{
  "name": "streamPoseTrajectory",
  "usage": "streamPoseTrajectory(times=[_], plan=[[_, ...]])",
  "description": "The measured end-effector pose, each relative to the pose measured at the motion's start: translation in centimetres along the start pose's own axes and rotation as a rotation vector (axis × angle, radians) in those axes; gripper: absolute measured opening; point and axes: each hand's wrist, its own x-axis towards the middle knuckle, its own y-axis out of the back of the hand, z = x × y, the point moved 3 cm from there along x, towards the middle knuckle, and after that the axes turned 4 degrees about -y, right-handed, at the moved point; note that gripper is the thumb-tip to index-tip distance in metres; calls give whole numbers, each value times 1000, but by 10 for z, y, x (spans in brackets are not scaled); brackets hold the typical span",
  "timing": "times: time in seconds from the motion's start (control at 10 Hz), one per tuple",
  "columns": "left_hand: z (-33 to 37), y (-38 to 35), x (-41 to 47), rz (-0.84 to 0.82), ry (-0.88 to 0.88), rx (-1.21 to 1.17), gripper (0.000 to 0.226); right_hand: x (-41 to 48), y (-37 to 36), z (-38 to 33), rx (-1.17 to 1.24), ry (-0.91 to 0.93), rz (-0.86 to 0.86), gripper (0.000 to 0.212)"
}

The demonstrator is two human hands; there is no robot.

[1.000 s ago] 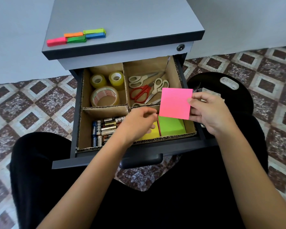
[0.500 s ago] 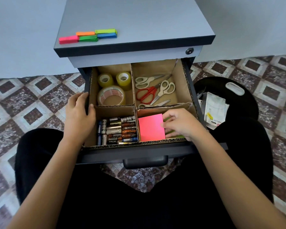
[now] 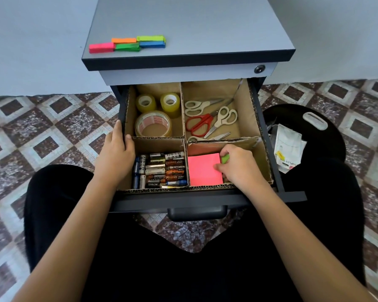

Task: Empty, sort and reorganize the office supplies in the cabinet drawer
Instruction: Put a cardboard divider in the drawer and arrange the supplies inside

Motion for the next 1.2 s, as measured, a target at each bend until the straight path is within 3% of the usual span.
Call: streamPoseTrajectory(times=[0.1,0.5,0.6,0.8,0.9,1.2], plan=[[-1,0,0,0,-2,-7,52,2,-1,4,89,-43,15,22],[-2,-1,0,4,-7,-22,52,0,1,3,46,-30,11,24],[-3,-1,0,4,-5,-22,52,-4,4,1,-1,3,47,14],[-4,-1,2,6,-5,-58,53,-15,18,-7,33,115,242,20],[-3,1,1,29,-6,-85,52,-20,27,-23,106,174,256,20],[13,29,14,301,-249,-108,38,2,49,-102,218,412,236,15]])
